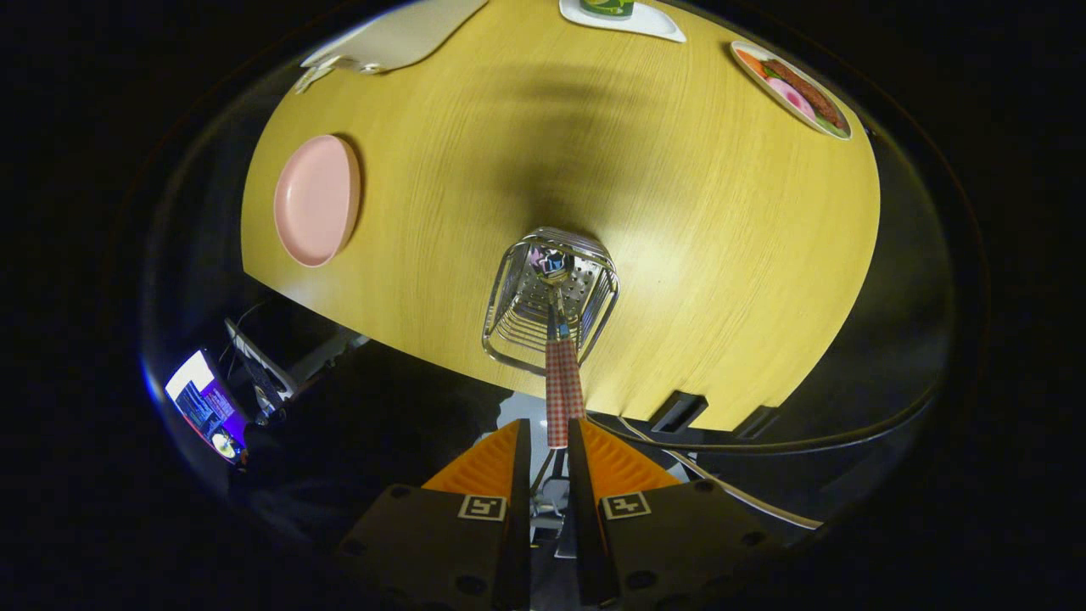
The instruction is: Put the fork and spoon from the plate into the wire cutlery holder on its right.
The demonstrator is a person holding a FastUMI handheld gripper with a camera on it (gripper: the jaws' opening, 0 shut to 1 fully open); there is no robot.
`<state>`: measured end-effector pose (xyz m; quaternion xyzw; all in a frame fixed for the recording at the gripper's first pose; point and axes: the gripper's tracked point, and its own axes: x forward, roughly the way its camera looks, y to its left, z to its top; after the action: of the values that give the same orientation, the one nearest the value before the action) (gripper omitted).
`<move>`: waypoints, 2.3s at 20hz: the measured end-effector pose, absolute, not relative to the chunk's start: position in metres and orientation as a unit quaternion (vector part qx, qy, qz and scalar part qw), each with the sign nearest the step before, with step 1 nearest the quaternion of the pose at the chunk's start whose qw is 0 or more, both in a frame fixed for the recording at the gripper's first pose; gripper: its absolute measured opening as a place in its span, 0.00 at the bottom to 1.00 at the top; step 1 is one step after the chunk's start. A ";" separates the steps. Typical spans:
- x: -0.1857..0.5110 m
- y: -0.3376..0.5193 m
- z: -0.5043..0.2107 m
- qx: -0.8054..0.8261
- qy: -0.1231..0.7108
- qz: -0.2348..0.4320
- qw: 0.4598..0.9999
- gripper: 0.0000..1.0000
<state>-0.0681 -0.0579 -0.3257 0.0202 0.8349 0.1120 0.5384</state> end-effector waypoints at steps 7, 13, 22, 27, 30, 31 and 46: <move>-0.073 -0.027 -0.261 0.056 0.718 0.107 0.686 0.31; -0.050 0.008 -0.203 0.081 0.568 0.075 0.815 0.65; 0.005 0.006 -0.130 0.054 0.320 -0.024 0.946 1.00; 0.012 0.010 -0.081 0.039 0.181 -0.064 0.981 0.99; 0.014 0.020 -0.071 0.032 0.159 -0.059 0.985 0.99; 0.013 0.024 -0.069 0.030 0.157 -0.054 0.986 0.99; 0.011 0.045 -0.076 0.024 0.164 -0.034 0.986 1.00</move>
<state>0.0111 0.0451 -0.0764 0.0243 0.1638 -0.0335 0.9856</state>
